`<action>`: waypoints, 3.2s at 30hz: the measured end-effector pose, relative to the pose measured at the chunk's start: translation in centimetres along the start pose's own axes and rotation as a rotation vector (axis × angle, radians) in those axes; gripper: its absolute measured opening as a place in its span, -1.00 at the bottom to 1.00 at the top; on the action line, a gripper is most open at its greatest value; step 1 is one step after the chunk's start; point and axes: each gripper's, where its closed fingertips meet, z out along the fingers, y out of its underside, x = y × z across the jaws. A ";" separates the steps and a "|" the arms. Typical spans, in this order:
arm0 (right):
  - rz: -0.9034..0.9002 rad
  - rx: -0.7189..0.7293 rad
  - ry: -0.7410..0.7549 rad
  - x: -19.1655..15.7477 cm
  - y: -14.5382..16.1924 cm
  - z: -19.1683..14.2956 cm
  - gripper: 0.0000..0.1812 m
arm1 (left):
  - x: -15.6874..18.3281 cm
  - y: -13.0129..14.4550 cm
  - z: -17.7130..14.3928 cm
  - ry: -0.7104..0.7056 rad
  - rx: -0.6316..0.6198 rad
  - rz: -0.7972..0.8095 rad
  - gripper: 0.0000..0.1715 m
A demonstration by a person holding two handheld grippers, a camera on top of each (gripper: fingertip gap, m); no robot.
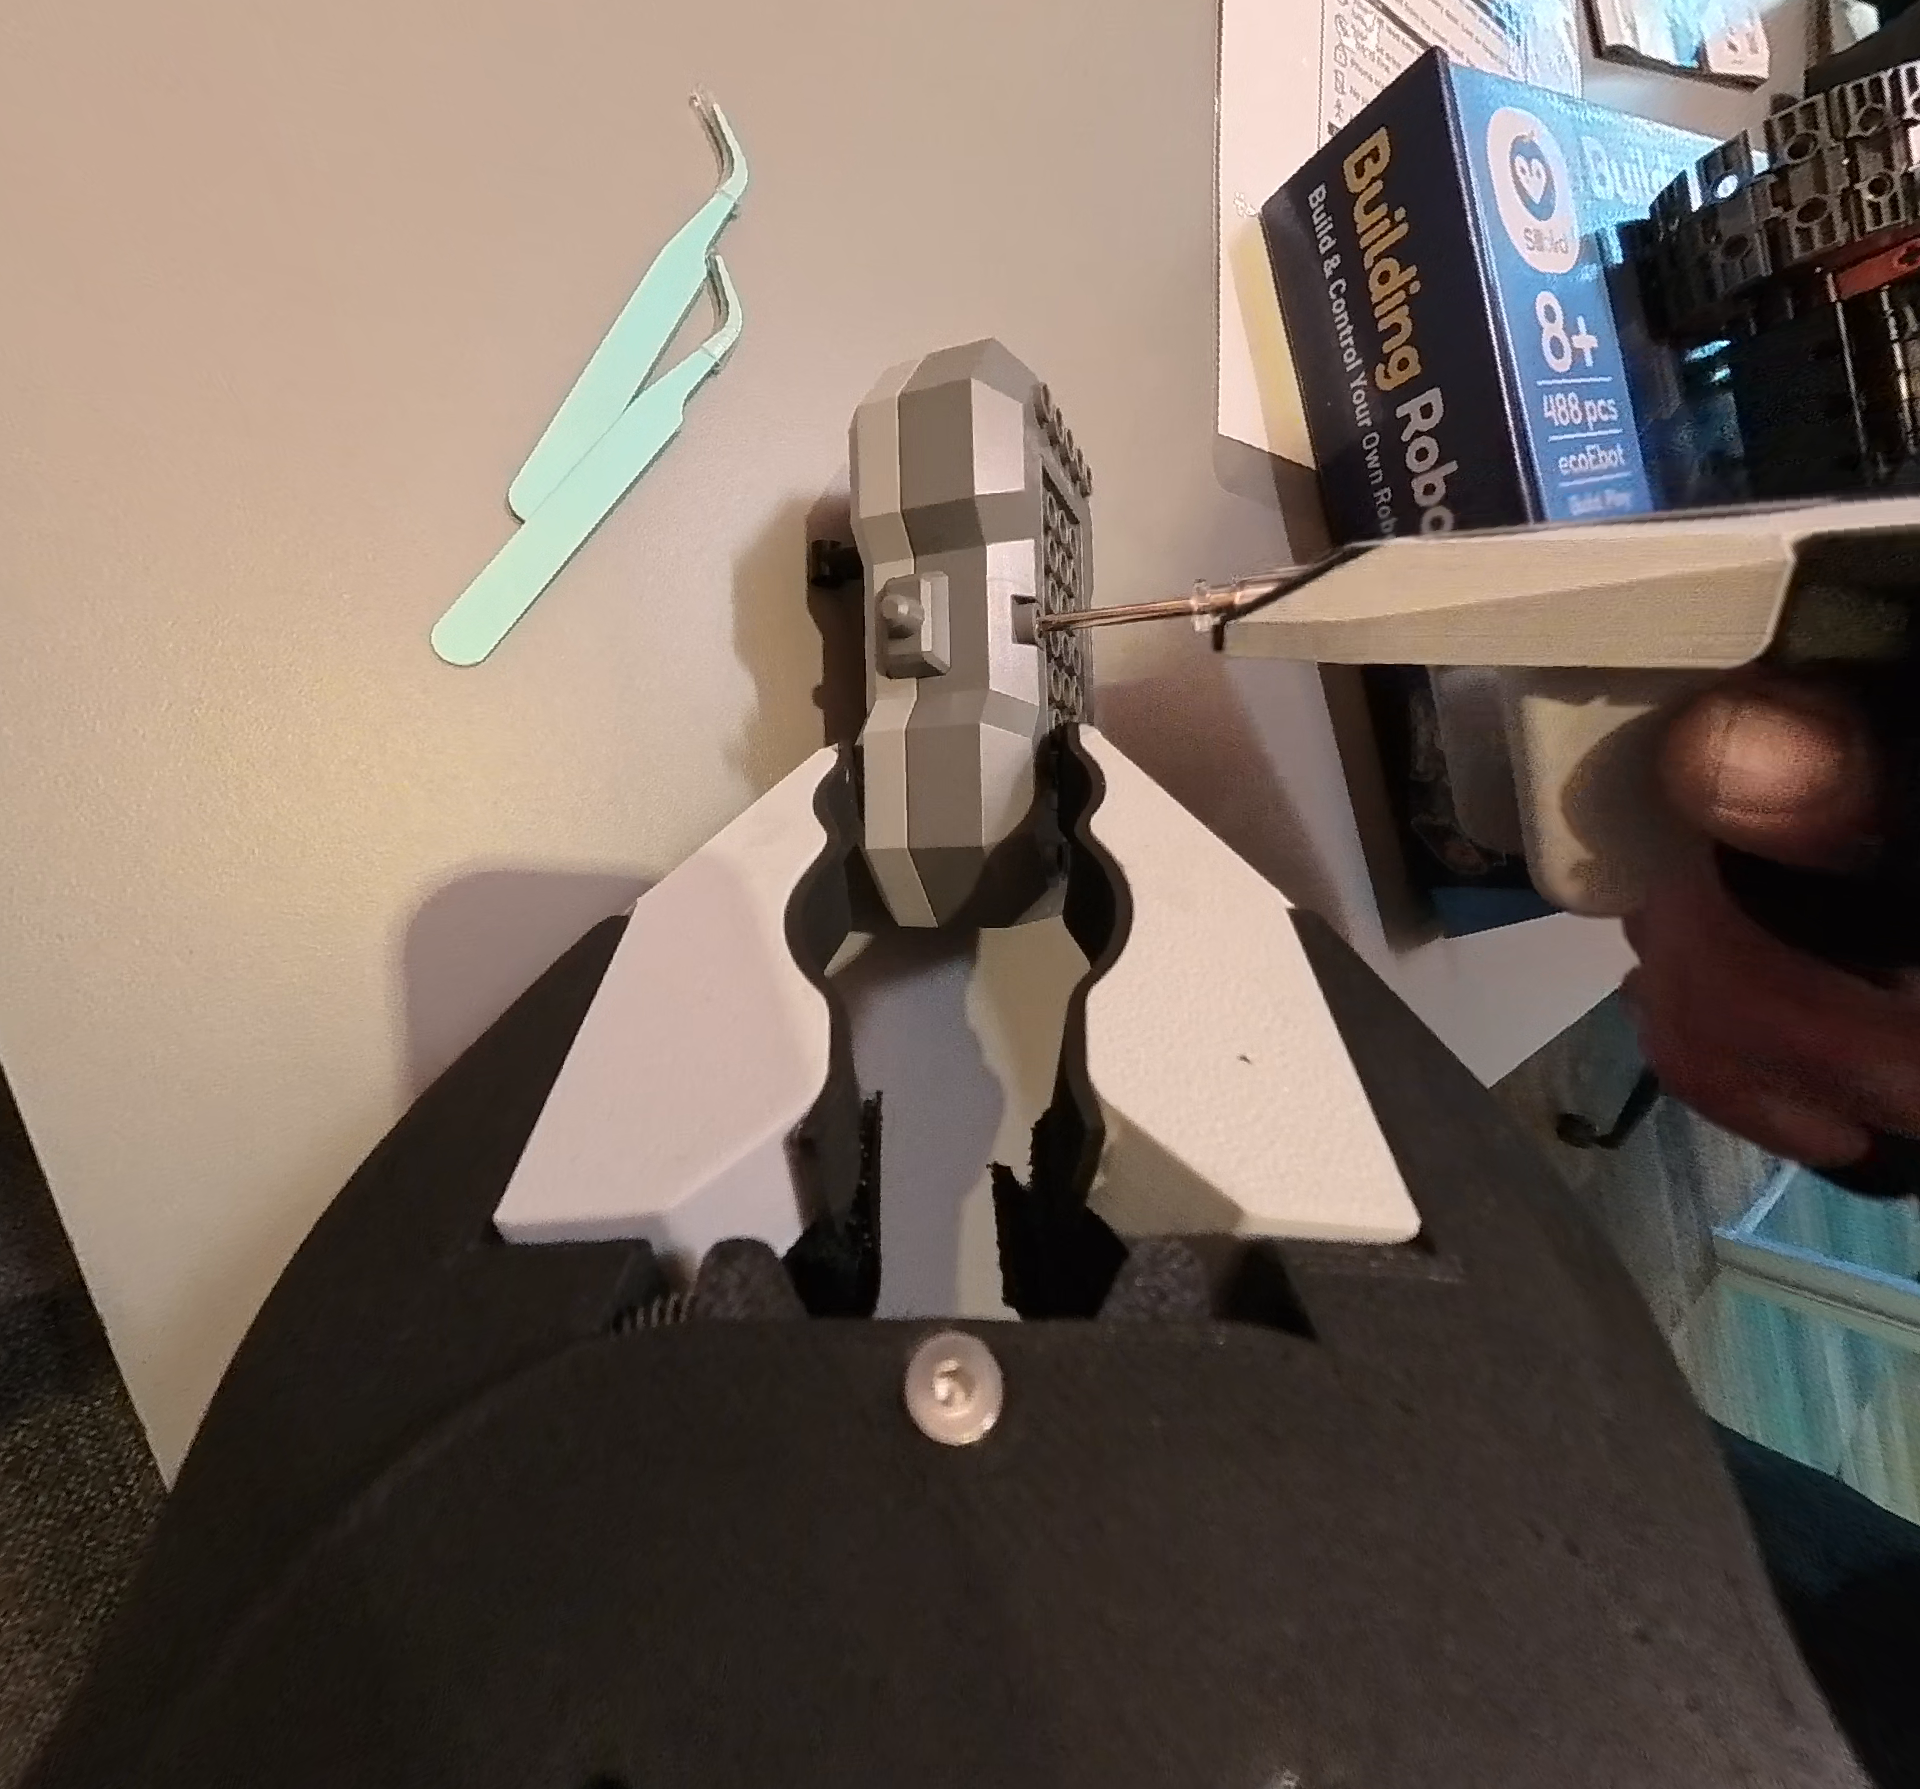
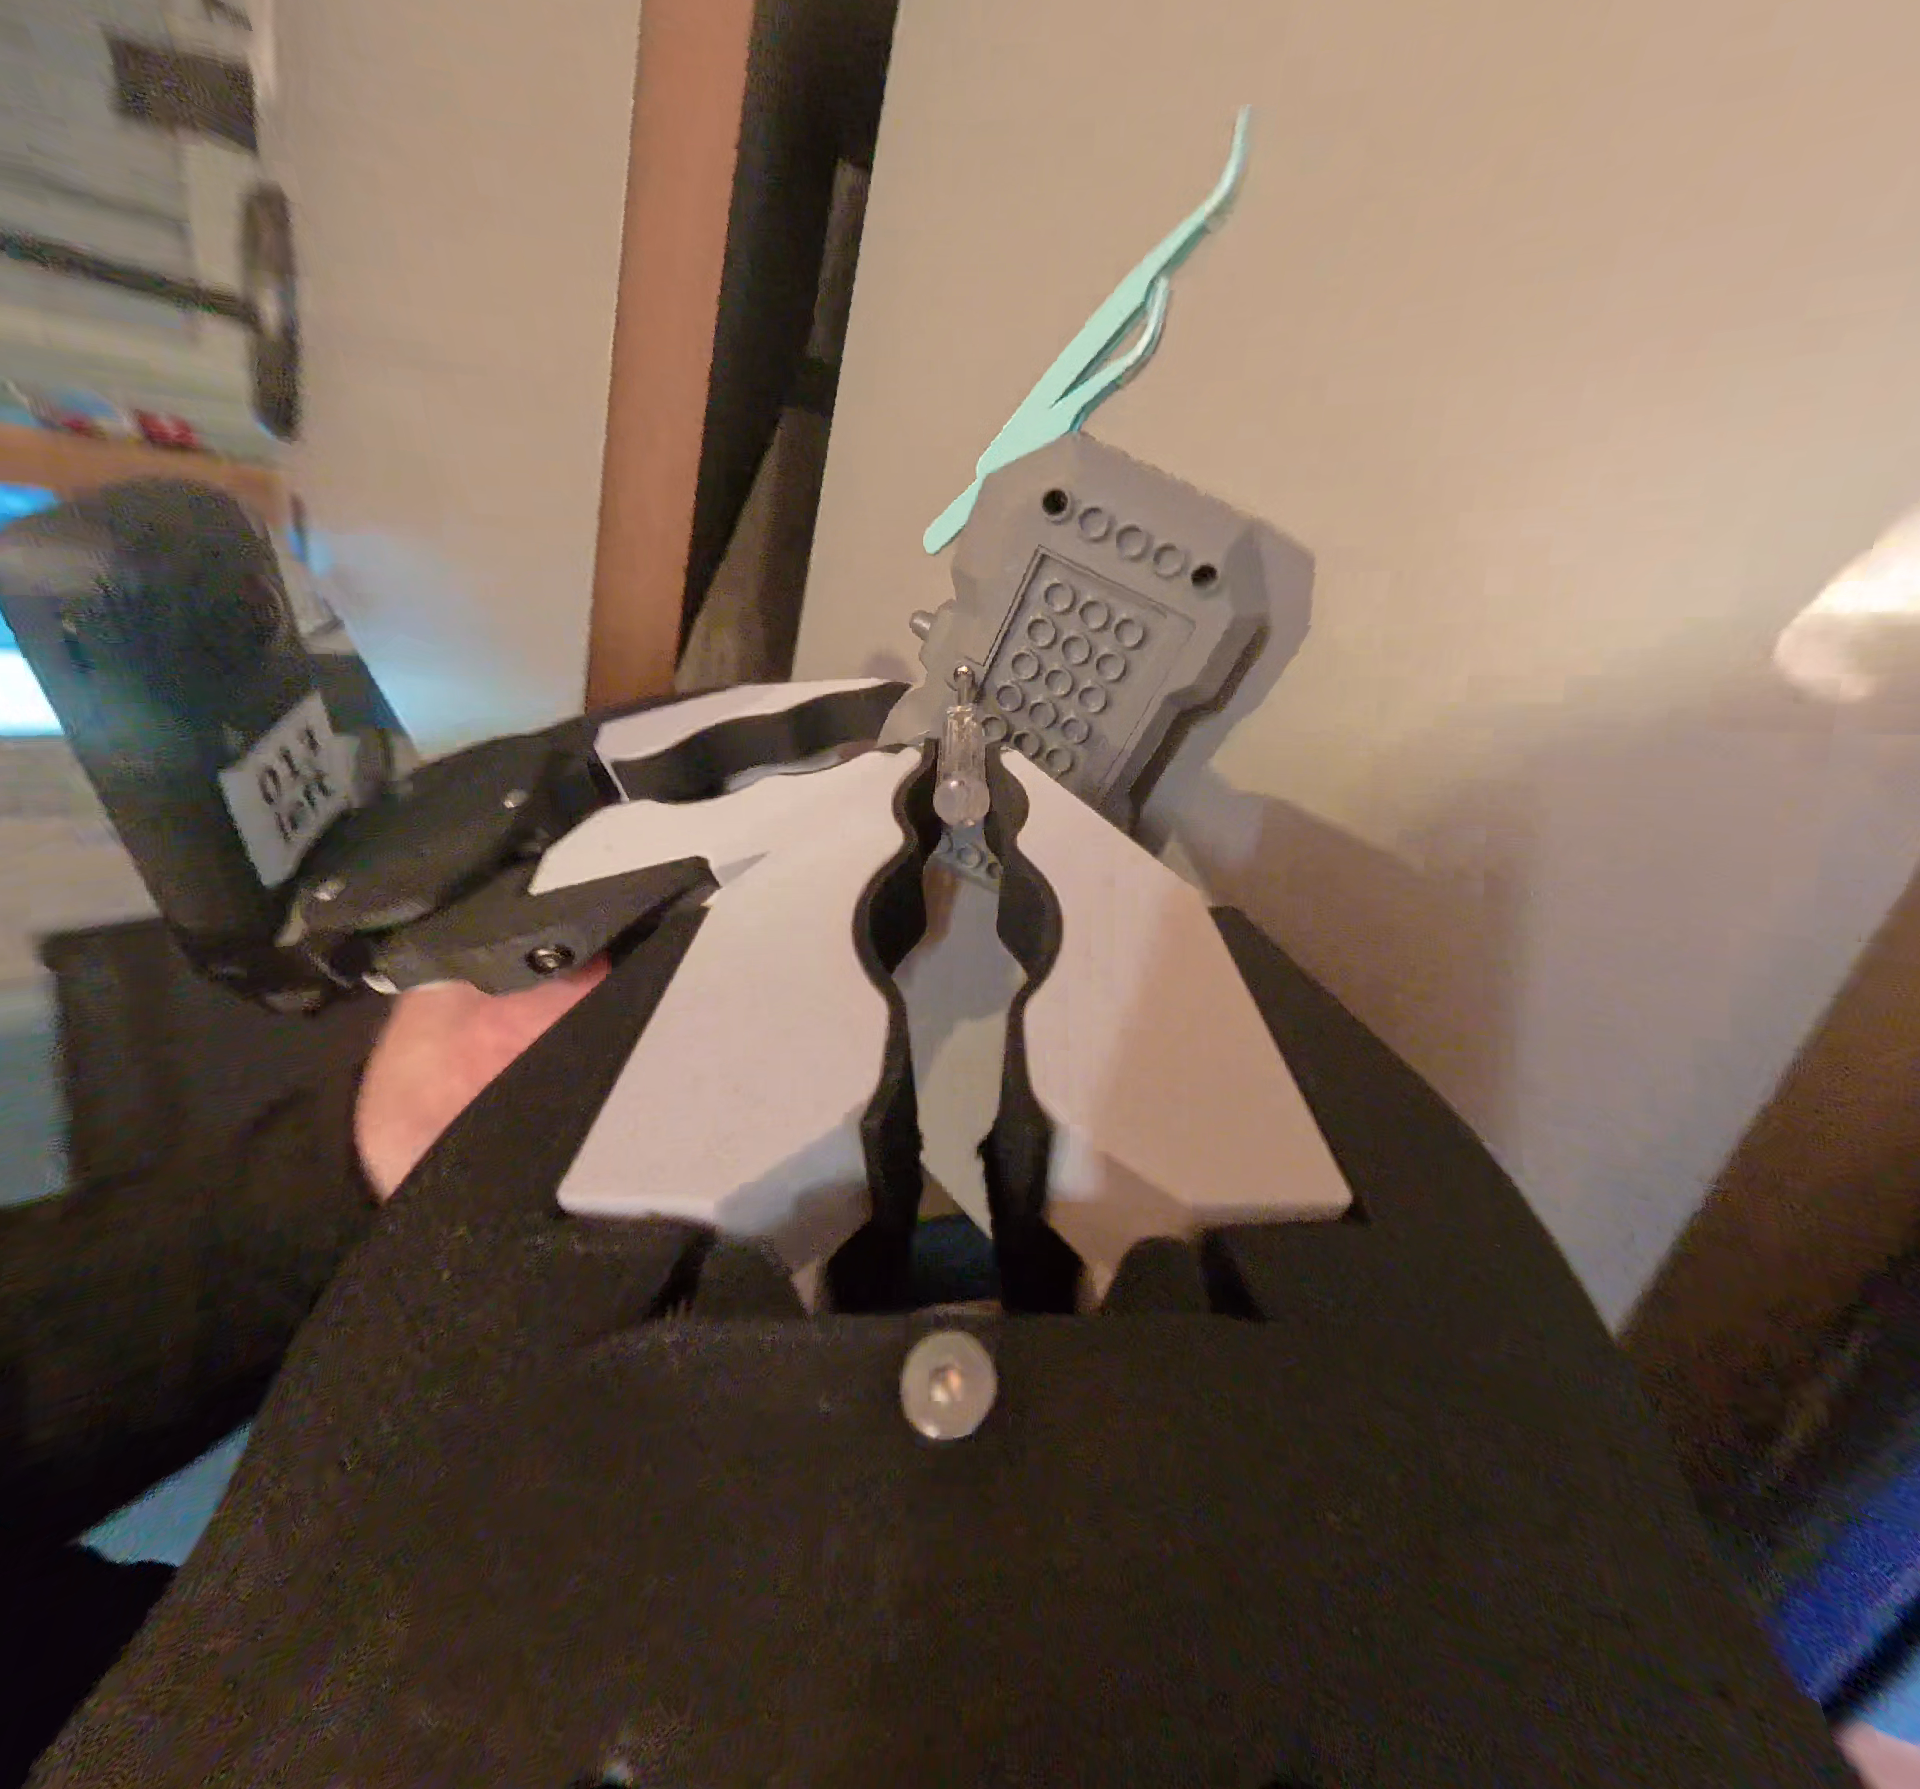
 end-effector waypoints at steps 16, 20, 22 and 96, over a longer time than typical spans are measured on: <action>-1.041 -0.084 0.151 -1.4 -0.4 -1.4 -0.95 | -0.1 -0.4 0.2 0.088 -0.054 0.016 -0.60; -1.218 -0.128 0.187 -0.4 -0.3 -0.7 -0.95 | 0.1 -0.3 0.2 0.112 -0.074 0.035 -0.60; -1.242 -0.139 0.190 -0.1 -0.2 -0.6 -0.95 | 0.1 -0.3 0.3 0.114 -0.079 0.041 -0.60; -1.301 -0.246 0.326 0.4 -0.6 -1.6 -0.95 | 0.6 0.1 0.3 0.160 -0.161 0.075 -0.60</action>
